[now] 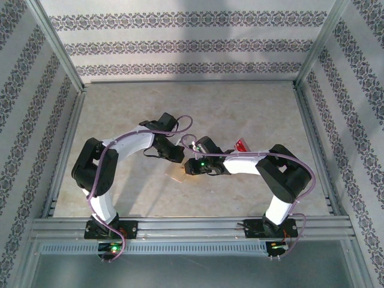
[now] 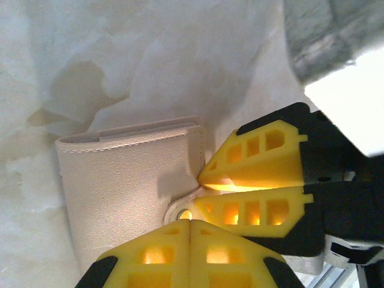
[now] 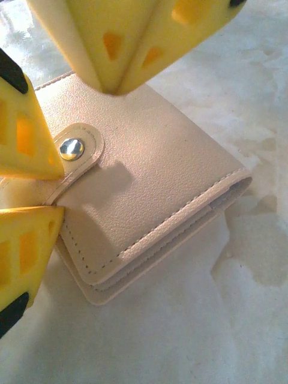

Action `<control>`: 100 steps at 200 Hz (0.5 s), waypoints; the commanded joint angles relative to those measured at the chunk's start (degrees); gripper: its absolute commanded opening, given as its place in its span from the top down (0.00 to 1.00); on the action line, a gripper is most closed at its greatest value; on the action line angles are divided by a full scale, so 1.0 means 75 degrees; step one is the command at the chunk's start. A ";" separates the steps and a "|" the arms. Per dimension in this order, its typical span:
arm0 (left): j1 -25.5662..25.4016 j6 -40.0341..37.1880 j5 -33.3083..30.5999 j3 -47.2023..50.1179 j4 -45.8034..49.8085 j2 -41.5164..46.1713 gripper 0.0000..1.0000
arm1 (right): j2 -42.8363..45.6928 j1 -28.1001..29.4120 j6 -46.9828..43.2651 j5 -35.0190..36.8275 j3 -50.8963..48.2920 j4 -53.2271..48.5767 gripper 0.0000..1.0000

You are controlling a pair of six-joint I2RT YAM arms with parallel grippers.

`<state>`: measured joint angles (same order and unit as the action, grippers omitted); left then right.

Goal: Put the credit cards into the card holder

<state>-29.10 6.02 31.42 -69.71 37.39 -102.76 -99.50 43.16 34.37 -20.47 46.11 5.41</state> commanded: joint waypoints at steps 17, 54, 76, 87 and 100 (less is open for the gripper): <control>0.0090 0.0000 -0.0469 0.0347 0.0184 0.0011 0.94 | -0.0104 0.0163 -0.0071 0.0126 0.0208 -0.0195 0.80; 0.0089 -0.0030 -0.0598 0.0572 -0.0036 -0.0224 0.86 | -0.0203 0.0211 -0.0062 0.0116 0.0318 -0.0194 0.80; 0.0088 -0.0088 -0.0790 0.0571 -0.0029 -0.0344 0.83 | -0.0273 0.0224 -0.0050 0.0105 0.0362 -0.0170 0.80; 0.0087 -0.0098 -0.0787 0.0605 -0.0050 -0.0371 0.81 | -0.0297 0.0244 -0.0048 0.0104 0.0379 -0.0150 0.80; 0.0088 -0.0087 -0.0759 0.0644 -0.0074 -0.0402 0.80 | -0.0337 0.0259 -0.0048 0.0092 0.0414 -0.0147 0.80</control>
<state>-29.06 5.98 27.29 -66.19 36.99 -104.75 -100.44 44.16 34.37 -20.27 47.66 4.60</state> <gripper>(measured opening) 0.190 0.202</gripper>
